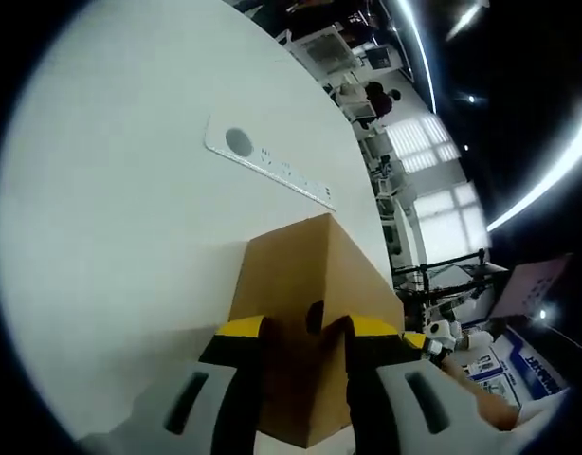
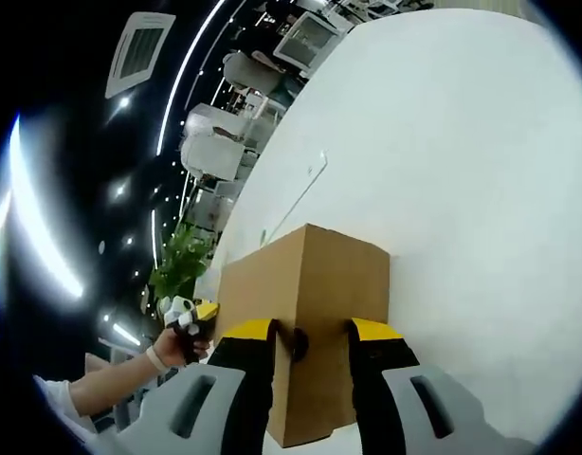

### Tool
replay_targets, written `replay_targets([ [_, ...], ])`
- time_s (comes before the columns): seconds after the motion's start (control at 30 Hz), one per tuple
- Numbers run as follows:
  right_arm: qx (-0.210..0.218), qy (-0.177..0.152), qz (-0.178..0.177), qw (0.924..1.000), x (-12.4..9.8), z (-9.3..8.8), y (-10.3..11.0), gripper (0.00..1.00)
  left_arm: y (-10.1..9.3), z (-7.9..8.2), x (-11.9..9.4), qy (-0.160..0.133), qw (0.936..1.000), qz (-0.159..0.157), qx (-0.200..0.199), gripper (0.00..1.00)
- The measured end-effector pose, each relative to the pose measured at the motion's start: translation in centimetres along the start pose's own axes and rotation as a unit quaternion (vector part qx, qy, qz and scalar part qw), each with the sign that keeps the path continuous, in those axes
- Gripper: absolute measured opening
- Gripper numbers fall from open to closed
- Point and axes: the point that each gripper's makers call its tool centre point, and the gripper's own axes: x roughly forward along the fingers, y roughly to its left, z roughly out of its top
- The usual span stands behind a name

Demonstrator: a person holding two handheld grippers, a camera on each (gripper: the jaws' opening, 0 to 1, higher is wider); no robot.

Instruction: Operate the shoe box by opening the lid, removing the specified soft item, and placing it in the target area until the item is outside and the box remains undamaged.

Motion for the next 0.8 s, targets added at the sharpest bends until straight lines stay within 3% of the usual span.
replay_targets([
  [0.8, -0.009, 0.015, -0.002, 0.9998, 0.71, 0.98, 0.1, 0.29, 0.15, -0.8, -0.58, -0.01, 0.9999, -0.002, -0.01, 0.31],
])
